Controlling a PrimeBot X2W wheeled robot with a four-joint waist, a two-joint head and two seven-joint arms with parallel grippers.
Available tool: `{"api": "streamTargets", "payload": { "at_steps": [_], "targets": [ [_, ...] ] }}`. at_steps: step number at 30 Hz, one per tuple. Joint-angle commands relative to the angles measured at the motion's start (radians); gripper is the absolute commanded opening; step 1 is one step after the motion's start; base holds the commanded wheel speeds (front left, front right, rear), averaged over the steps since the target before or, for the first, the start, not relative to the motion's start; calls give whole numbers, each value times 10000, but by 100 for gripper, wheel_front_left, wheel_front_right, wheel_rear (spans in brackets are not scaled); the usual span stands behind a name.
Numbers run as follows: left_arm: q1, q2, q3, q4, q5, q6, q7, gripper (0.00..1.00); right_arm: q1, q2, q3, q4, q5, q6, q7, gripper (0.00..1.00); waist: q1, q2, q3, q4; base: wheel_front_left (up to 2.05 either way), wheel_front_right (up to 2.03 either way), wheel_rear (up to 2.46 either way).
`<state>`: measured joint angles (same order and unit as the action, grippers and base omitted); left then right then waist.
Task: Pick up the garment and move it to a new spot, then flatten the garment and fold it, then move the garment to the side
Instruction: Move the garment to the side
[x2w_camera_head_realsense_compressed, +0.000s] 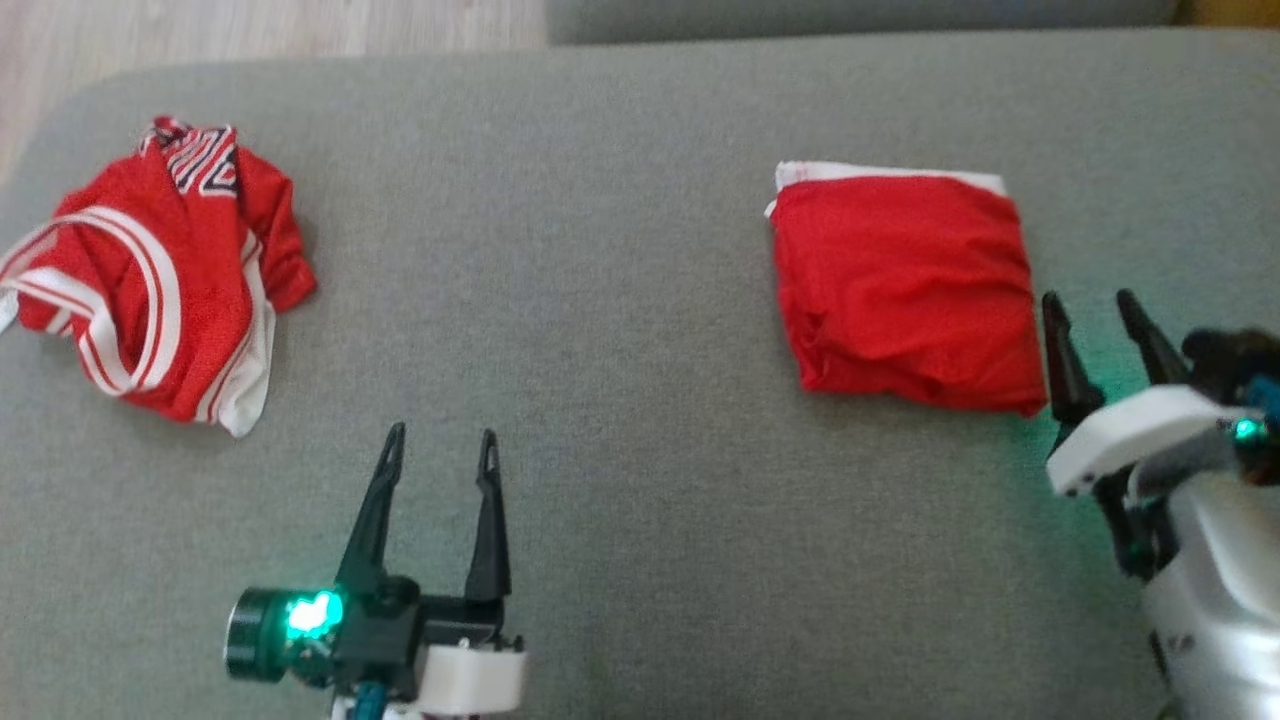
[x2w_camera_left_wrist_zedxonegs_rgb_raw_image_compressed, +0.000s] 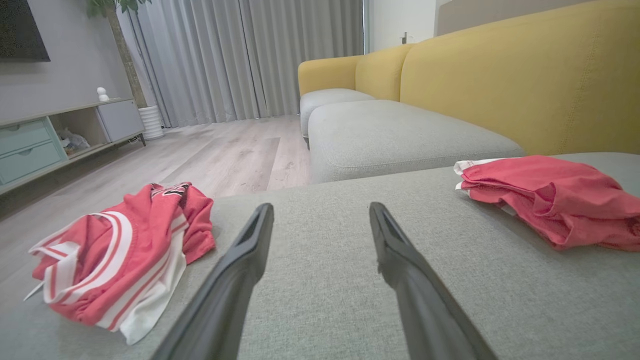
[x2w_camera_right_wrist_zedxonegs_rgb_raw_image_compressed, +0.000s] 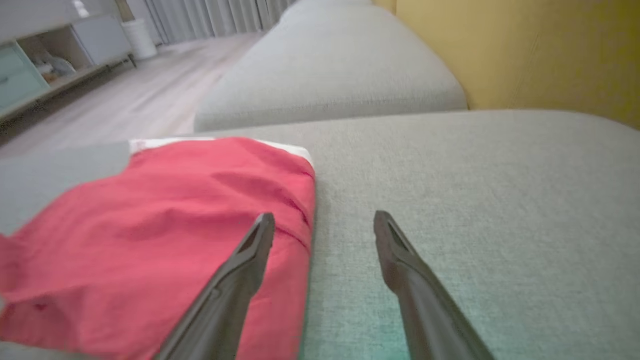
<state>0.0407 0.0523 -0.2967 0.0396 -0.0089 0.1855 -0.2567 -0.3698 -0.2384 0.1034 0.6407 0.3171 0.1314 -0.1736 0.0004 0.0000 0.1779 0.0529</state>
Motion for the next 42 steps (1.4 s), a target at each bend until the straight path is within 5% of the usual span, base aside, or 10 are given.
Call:
{"api": "streamTargets", "payload": {
  "at_steps": [1, 4, 5, 8, 19, 37, 38, 39, 40, 42],
  "targets": [
    [-422, -20, 140, -221, 67, 117, -51, 100, -458, -233, 246, 138, 94, -7, 144, 100, -4, 0, 416, 181, 0, 0, 0],
    [-669, -20, -70, -97, 2, 227, -51, 100, -1049, -262, 429, 1026, 477, -7, 527, 100, -4, 0, 661, 305, 0, 0, 0],
    [-731, -20, -124, -64, -33, 263, -51, 100, -1178, -253, 582, 1290, 658, -7, 739, 88, -4, 0, 724, 336, 0, 0, 0],
    [-873, -20, -204, 25, -123, 392, -51, 100, -1454, -186, 1493, 1647, 1719, -7, 1337, 0, -4, 0, 887, 295, 0, 0, 0],
    [-1417, 135, -95, 72, 17, 296, -51, 100, -2462, -2137, 2785, 1360, 2274, -7, 539, 0, -4, 0, 1855, -1267, 0, 0, 0],
    [-3238, 766, -200, 258, 337, 219, -51, 100, -4515, -4588, 1706, 1951, 1577, -7, -6, 0, -4, 0, 3955, -2743, 0, 0, 0],
    [-3293, 767, -221, 273, 327, 233, -51, 100, -4640, -4602, 1538, 2083, 1446, -7, -130, 16, -4, 0, 4022, -2757, 0, 0, 0],
    [-3346, 764, -251, 294, 318, 240, -51, 100, -4767, -4622, 1354, 2242, 1239, -7, -288, 67, -4, 0, 4064, -2758, 0, 0, 0],
    [-3387, 762, -286, 316, 309, 244, -51, 100, -4889, -4627, 1143, 2417, 961, -7, -435, 100, -4, 0, 4091, -2750, 0, 0, 0],
    [-3452, 741, -372, 369, 278, 242, -51, 100, -5103, -4502, 544, 2742, 344, -7, -687, 100, -4, 0, 4085, -2688, 0, 0, 0]
  ]
}}
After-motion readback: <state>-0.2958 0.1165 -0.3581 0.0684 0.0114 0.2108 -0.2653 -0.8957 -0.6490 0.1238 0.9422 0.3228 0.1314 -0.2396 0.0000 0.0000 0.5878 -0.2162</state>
